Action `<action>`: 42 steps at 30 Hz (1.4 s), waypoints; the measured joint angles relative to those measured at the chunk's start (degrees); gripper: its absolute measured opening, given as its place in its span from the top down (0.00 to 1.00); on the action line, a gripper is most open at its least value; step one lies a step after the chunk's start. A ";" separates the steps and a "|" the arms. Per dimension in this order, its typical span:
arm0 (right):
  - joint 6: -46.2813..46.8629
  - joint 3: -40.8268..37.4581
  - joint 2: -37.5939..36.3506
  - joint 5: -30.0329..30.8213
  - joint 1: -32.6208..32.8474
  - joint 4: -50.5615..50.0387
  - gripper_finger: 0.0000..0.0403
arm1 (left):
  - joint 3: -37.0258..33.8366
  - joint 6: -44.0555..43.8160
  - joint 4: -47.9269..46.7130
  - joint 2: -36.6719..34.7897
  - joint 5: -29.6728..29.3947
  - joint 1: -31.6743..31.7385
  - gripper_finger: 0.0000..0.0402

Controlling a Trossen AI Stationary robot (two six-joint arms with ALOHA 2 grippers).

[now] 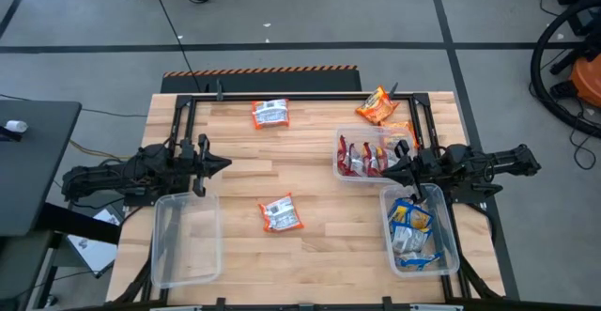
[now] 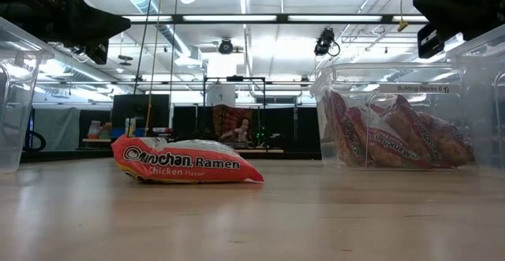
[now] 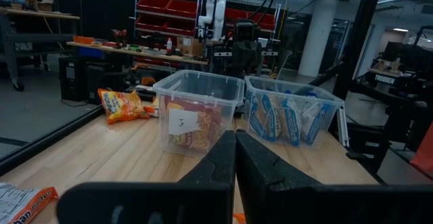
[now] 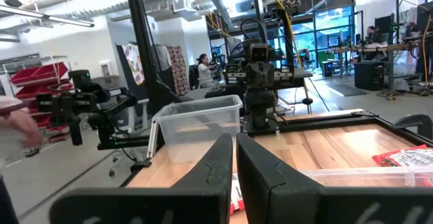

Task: Sort Maruchan noodles
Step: Put the orange noodle pack into the left container

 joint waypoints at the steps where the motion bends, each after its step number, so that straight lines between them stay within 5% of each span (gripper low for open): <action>1: 0.00 0.00 0.00 0.00 0.00 0.02 0.93 | 0.00 0.00 0.00 0.00 0.00 0.00 0.97; 13: 0.00 0.00 0.00 -0.01 0.00 0.00 0.93 | 0.00 -0.82 1.69 0.02 0.00 0.01 0.97; 17: 0.00 0.00 0.00 -0.02 0.00 0.00 0.93 | 0.02 -15.76 9.07 0.00 -1.73 0.01 0.97; 20: 0.00 0.00 0.00 -0.02 0.00 0.06 0.93 | 0.06 -18.15 14.06 1.03 -5.48 0.15 0.97; 27: 0.00 0.00 0.02 -0.02 0.00 0.22 0.93 | 11.48 -14.80 12.23 16.22 -5.26 -1.37 0.97; 35: 0.00 0.00 0.00 -0.02 -0.02 0.22 0.93 | 35.19 -14.25 -17.00 38.87 -5.71 -2.32 0.97; 42: 0.00 0.00 0.00 -0.02 -0.02 0.22 0.93 | 47.20 -9.91 -38.53 46.41 -6.05 0.71 0.97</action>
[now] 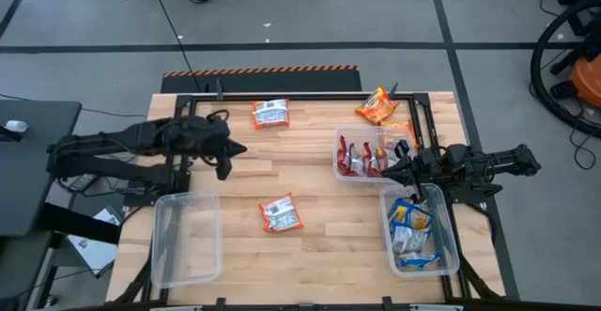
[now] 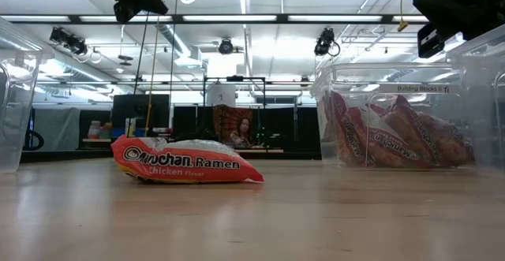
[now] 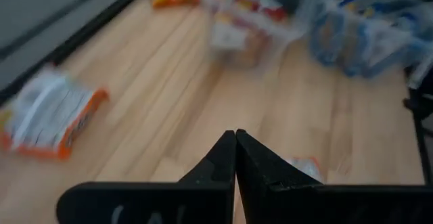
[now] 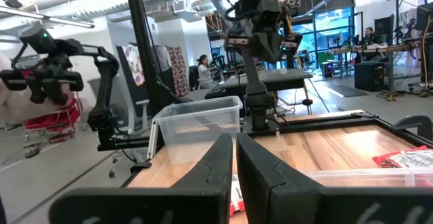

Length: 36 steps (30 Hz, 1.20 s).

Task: Sort Maruchan noodles
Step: Put the orange noodle pack into the left container

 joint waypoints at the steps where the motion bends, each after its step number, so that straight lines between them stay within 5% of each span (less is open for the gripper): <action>1: 0.00 0.00 0.01 0.00 0.02 0.00 0.93 | 0.31 -1.71 -1.58 0.38 0.00 0.50 0.96; 18: 0.00 0.00 0.02 0.00 0.02 -0.02 0.93 | 0.30 -42.45 -10.57 15.02 1.32 -2.23 0.58; 30: 0.00 0.00 0.00 0.00 0.00 0.01 0.93 | 0.26 -59.28 -6.33 27.52 0.28 -10.53 0.56; 36: 0.00 0.00 0.00 0.00 0.02 0.01 0.93 | 0.26 -58.58 -0.12 33.55 4.73 -11.02 0.56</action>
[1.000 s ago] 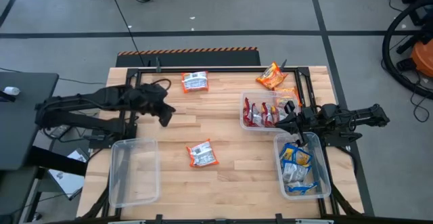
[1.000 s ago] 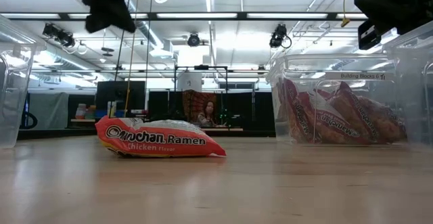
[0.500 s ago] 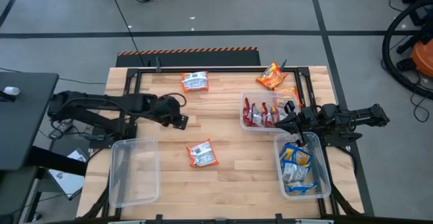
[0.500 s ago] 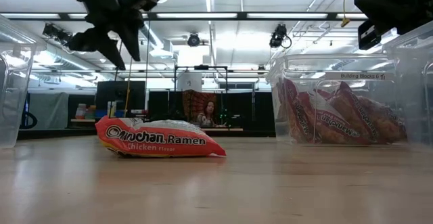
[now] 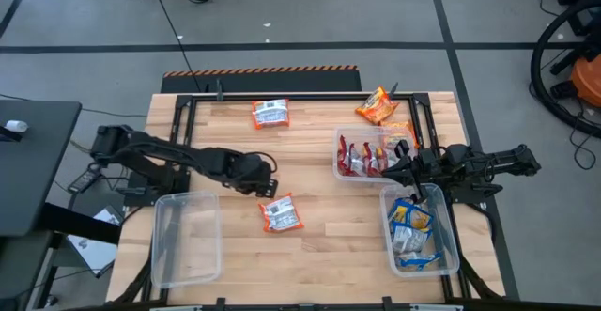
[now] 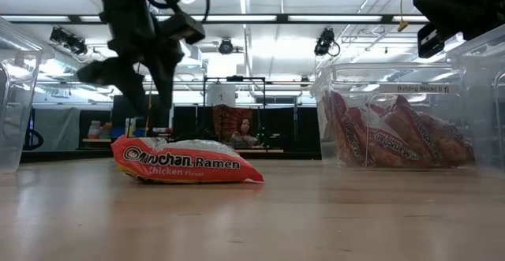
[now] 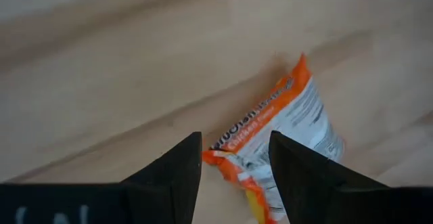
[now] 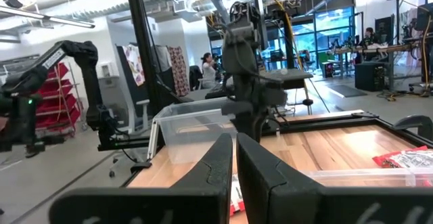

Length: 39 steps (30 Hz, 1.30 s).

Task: Sort Maruchan noodles
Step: Put the orange noodle pack into the left container

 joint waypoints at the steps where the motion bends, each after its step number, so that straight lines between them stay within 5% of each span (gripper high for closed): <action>1: 0.00 0.00 0.00 0.00 -0.02 -0.01 0.93 | 0.02 -0.02 0.60 0.95 0.92 -0.27 0.56; 14: 0.00 0.00 -0.01 0.00 0.01 -0.01 0.93 | 0.04 -11.63 7.40 8.21 11.62 -4.90 0.56; 21: 0.00 0.00 -0.01 0.00 -0.01 0.02 0.93 | -0.07 -15.58 5.08 9.19 8.12 -8.29 0.56; 39: 0.00 0.02 0.61 0.00 0.01 1.43 0.93 | 0.16 -17.24 17.84 17.29 5.16 -9.11 0.62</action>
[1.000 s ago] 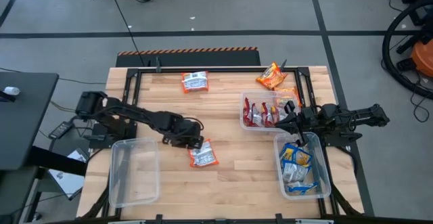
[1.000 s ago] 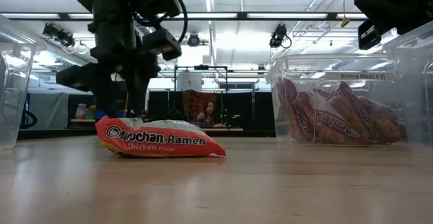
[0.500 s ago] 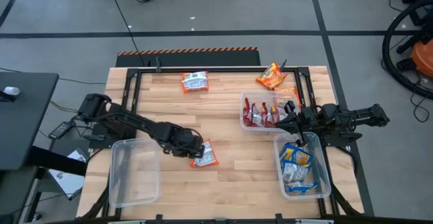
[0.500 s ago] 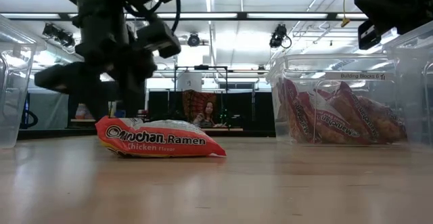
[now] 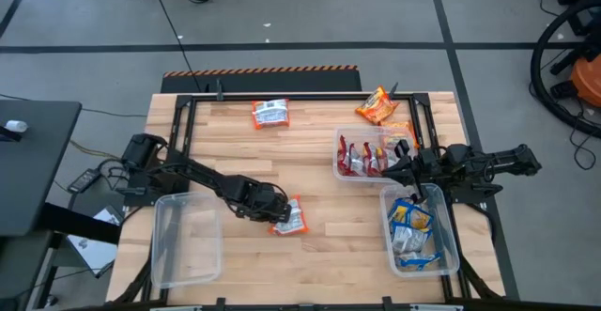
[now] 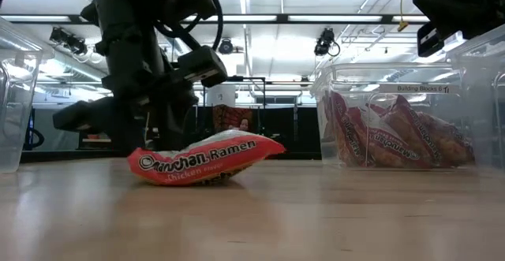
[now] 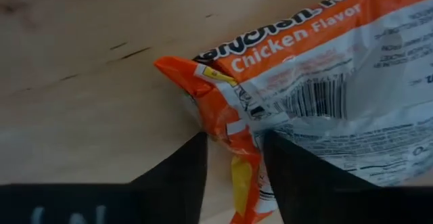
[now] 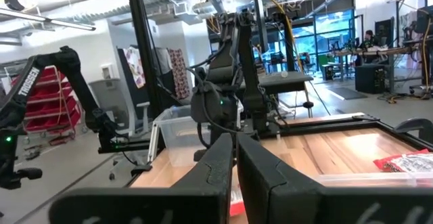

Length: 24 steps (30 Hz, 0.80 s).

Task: Sort Maruchan noodles
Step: Put the orange noodle pack into the left container

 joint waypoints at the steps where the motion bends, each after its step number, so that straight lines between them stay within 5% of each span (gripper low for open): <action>1: 0.00 0.00 0.01 0.00 -0.02 0.33 0.93 | 0.01 0.02 -0.17 0.03 -0.12 -0.08 0.65; 8: 0.00 0.00 0.07 0.00 0.00 0.33 0.93 | -0.07 1.53 0.48 0.03 -1.37 -0.04 0.96; 16: 0.00 0.00 0.07 0.00 -0.02 0.33 0.93 | 4.75 6.52 -1.39 -3.82 -4.93 -0.07 0.98; 24: 0.00 0.00 0.07 0.00 -0.02 0.33 0.93 | 16.02 20.20 -14.48 -7.20 -4.90 -0.17 0.99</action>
